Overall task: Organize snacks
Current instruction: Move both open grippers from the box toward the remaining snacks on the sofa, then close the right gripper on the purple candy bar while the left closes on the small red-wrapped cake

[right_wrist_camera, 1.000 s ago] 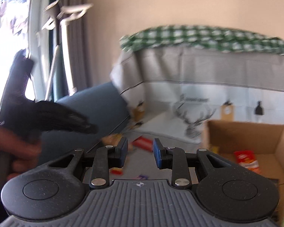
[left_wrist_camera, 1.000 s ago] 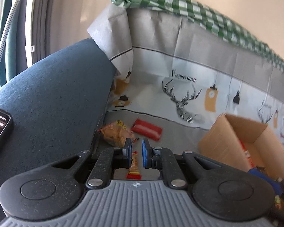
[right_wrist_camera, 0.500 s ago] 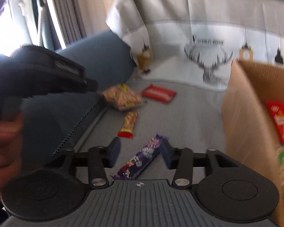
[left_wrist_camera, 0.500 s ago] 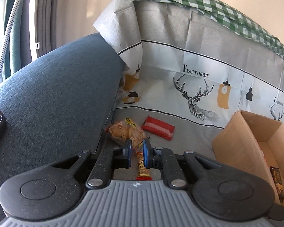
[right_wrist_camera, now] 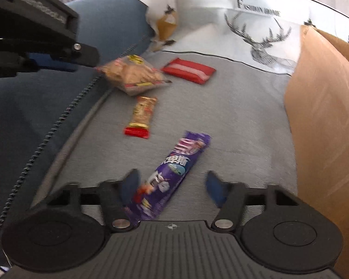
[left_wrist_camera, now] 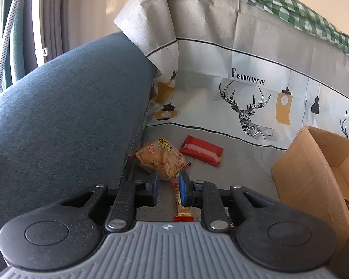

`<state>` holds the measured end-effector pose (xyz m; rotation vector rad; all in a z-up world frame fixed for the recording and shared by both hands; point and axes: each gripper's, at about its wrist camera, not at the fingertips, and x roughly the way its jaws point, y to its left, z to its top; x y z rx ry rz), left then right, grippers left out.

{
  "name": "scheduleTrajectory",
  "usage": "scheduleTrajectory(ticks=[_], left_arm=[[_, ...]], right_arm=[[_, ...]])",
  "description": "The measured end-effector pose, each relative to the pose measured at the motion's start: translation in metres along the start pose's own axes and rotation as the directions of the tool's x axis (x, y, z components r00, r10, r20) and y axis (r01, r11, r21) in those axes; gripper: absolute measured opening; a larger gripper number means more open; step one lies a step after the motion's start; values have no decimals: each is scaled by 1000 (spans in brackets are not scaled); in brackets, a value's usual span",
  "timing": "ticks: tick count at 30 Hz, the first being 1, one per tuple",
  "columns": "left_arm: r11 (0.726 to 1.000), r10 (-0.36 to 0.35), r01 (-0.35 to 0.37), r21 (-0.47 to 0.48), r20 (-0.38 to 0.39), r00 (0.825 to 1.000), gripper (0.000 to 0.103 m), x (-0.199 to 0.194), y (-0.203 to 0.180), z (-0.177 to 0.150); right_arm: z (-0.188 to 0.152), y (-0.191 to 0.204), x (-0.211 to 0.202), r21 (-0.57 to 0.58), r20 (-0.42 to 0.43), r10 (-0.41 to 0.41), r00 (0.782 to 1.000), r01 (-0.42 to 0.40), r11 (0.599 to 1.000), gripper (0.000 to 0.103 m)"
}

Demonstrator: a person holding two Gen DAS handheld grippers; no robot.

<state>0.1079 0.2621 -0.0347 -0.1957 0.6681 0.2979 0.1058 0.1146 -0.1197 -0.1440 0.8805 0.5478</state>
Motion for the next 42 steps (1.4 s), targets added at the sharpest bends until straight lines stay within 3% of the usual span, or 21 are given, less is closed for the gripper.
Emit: scheduleTrajectory(ticks=[1,3,7,9,14,19,29,31,33,35,42], left_arm=[[1000,-2,2,1,-5,1000,20,2,-1,0],[1000,-6,6,3,-17,1000,20,7,-4,0],[1000,-16,16,1,-39,999,23,15,-10,0],[1000,-23,22,-9,-51,998,30,19,-11,-1],[998,-46,43,-34,-109,993,40,36,-11,-2],[1000,-31,31,-5,-172,985,41,56,-18,-6],[998,14,2,62,-254,967,48,91,-29,-15],[996,32,-9,87,-265,964,46,98,-32,-17],[993,57,-27,111,-274,960,29,102,-33,-19],[993,51,-20,117,-269,962,20,100,-34,-19],[994,27,1,107,-260,965,19,90,-36,-16]], right_arm=[[0,-2,0,2,5,-17,1000,16,1000,34],[1,-6,-2,13,7,-24,1000,24,1000,20],[6,-13,-7,55,33,-40,999,38,998,19],[7,-16,-8,66,43,-58,997,55,996,18],[6,-23,-1,105,-11,-73,997,74,992,19],[7,-24,1,116,-32,-73,997,76,990,27],[8,-23,1,103,-34,-93,995,96,990,28],[7,-22,1,95,-32,-95,995,98,991,27],[7,-21,0,93,-28,-98,995,100,991,21],[7,-23,-1,101,-24,-96,995,98,990,20],[8,-24,-5,114,-8,-102,995,102,988,19]])
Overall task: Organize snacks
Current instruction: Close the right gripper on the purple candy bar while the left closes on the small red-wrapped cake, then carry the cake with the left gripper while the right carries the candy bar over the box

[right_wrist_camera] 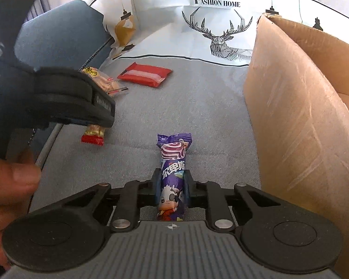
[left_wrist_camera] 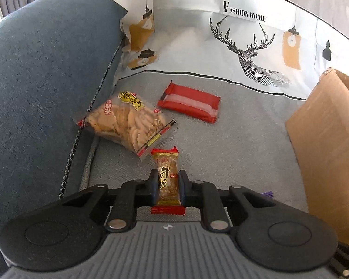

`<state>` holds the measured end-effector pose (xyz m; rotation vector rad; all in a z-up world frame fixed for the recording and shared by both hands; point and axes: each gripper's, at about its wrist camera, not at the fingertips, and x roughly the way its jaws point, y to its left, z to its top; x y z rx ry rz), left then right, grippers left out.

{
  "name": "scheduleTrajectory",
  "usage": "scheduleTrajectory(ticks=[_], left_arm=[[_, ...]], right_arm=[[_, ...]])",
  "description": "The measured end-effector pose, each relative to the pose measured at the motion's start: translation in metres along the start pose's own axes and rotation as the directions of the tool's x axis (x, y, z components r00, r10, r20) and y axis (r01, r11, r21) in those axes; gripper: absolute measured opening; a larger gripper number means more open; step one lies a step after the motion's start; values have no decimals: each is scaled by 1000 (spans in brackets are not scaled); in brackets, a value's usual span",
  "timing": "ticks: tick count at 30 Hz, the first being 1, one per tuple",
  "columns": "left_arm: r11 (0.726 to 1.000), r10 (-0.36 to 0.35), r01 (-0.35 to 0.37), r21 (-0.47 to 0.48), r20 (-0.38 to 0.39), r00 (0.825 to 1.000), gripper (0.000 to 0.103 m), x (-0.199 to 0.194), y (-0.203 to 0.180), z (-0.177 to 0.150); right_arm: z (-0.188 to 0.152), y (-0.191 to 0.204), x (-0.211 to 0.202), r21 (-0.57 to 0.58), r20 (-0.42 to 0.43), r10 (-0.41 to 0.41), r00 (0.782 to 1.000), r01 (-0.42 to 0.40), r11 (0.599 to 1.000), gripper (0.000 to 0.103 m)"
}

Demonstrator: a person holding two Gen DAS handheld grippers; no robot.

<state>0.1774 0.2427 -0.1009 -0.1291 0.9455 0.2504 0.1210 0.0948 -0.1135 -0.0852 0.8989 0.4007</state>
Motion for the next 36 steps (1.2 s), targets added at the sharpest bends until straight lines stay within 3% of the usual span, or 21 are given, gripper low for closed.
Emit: scheduleTrajectory(ticks=[3,30,36], left_arm=[[1000,16,-15,17,-60,998,20,9,-1,-4],[999,8,-7,35,-51,999,19,7,-4,-1],[1000,-6,6,6,-3,1000,19,-7,-4,0]], right_arm=[[-2,1,5,-5,-21,-3,1000,2,1000,20],[-5,0,3,-20,-5,38,999,-38,999,20],[-6,0,-8,-22,41,49,998,-48,999,19]])
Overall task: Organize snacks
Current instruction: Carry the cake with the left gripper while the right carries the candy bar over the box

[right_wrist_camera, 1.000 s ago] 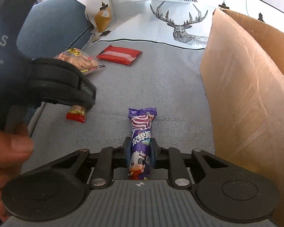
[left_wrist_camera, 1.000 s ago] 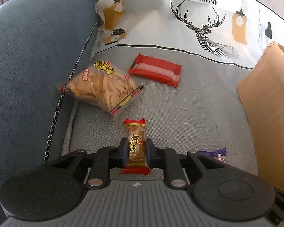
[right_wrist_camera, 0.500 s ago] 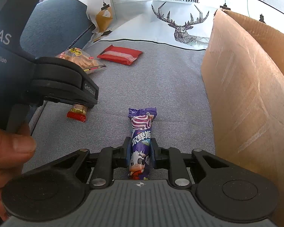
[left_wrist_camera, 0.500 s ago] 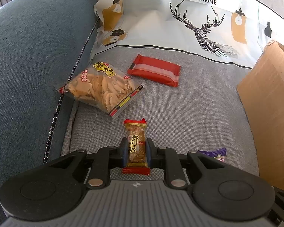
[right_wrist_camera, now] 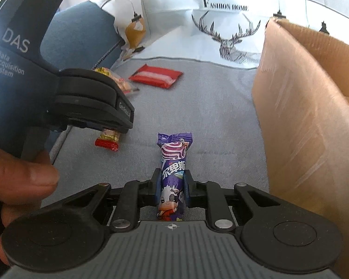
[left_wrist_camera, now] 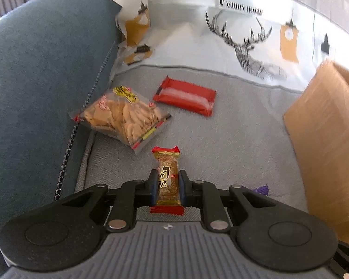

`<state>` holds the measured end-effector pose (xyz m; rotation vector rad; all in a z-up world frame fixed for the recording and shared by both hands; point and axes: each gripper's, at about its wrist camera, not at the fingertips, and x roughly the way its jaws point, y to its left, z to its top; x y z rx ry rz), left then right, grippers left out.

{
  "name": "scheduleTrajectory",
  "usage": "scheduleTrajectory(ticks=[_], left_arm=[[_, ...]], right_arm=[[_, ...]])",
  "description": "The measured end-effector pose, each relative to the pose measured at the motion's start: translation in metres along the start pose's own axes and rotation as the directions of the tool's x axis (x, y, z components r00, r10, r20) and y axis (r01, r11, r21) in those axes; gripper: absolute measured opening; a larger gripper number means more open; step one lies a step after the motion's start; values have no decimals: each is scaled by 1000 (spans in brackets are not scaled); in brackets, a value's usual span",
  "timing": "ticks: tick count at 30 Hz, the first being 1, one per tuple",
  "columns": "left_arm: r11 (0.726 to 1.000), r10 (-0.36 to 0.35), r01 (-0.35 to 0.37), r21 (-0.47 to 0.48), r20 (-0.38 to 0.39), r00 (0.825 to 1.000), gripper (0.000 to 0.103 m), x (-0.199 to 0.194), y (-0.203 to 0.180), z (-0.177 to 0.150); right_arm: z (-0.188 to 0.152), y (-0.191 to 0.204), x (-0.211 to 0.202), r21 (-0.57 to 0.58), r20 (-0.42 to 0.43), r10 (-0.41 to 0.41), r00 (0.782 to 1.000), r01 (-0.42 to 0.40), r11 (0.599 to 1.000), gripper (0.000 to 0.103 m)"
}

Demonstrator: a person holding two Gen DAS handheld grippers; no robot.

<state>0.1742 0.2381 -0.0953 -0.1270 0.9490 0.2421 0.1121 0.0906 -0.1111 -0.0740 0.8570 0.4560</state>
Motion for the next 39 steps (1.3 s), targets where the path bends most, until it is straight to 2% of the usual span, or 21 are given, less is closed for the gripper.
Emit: scheduleTrajectory(ticks=[4,7,11,17,21,27,29,32,33,35,37,39], left_arm=[[999,-11,14,-44,64,998,19,-22,4,-1],[998,-17,27,-65,144,989,19,-49,5,-6],[993,-32,60,-106,250,968,19,-92,5,-20],[983,-60,121,-138,381,922,19,-144,-4,-40],[992,-59,101,-70,446,893,19,-164,-27,-44],[983,-161,182,4,490,857,19,-173,-71,-42],[976,-200,217,25,502,842,19,-174,-86,-40],[965,-256,249,85,521,814,19,-178,-115,-41],[959,-279,261,109,522,806,19,-177,-125,-41],[944,-330,288,163,514,792,19,-176,-148,-42],[927,-376,326,188,492,785,19,-173,-164,-42],[910,-414,365,196,451,791,19,-167,-178,-42]], right_arm=[[0,-3,-18,-18,67,18,998,-17,1000,19],[-2,-5,-40,-52,140,37,989,-30,998,19],[-5,-8,-80,-108,263,64,963,-36,993,19],[-11,-23,-149,-189,440,91,894,-7,982,18],[-10,-46,-197,-217,529,100,843,21,976,18],[13,-125,-261,-140,637,5,770,110,984,18],[14,-153,-272,-125,653,-42,756,162,979,18],[6,-195,-267,-78,646,-132,752,237,968,18],[4,-208,-258,-47,627,-169,760,253,966,18],[1,-233,-246,37,553,-232,800,255,966,17],[2,-247,-245,99,536,-284,795,274,957,17],[2,-249,-238,109,511,-314,800,303,947,17]])
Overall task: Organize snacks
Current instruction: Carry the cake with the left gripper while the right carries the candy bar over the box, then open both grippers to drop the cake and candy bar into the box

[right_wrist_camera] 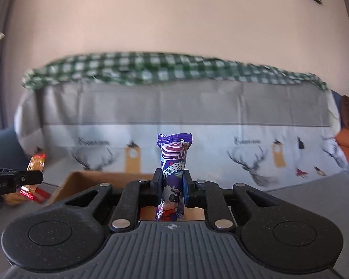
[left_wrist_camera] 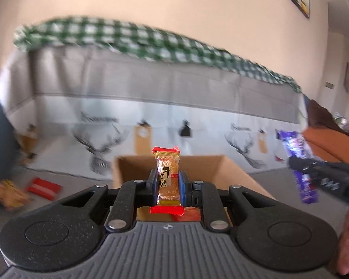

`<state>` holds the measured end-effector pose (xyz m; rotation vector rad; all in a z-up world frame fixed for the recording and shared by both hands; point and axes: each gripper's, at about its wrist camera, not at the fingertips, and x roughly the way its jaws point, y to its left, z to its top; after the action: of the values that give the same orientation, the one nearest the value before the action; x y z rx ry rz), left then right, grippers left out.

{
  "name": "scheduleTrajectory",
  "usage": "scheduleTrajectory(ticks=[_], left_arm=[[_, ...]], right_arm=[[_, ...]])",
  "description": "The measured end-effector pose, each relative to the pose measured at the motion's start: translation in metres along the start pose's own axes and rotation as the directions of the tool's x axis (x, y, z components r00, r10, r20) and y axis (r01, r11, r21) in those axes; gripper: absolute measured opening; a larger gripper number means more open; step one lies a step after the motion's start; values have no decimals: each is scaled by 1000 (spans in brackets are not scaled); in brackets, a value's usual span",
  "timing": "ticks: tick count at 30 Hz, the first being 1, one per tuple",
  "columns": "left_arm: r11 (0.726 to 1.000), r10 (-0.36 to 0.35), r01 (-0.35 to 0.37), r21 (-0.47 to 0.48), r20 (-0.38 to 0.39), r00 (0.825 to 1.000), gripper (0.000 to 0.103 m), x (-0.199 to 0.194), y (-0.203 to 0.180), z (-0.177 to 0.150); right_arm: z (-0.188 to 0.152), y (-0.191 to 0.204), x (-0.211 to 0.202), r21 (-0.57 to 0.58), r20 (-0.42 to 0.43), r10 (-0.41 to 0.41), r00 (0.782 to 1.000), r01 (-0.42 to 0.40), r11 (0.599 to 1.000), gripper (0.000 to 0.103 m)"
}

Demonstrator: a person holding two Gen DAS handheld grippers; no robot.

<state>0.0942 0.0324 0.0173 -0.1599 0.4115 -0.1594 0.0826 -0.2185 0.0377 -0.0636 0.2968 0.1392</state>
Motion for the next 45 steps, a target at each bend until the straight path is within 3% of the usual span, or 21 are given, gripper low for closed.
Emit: scheduleTrajectory(ticks=[4,11,45], left_arm=[[996,-71,65,-59,-99,993,19,25,-8,-4],[996,-63,47,-80,-206,976,19,52,-11,-14],[994,-79,63,-88,-191,978,19,51,-13,-13]], right_arm=[[-6,5,15,-39,-50,-20,999,18,999,17],[-10,19,17,-88,-84,-28,996,20,996,17],[-11,33,16,-135,-94,18,995,-31,990,17]])
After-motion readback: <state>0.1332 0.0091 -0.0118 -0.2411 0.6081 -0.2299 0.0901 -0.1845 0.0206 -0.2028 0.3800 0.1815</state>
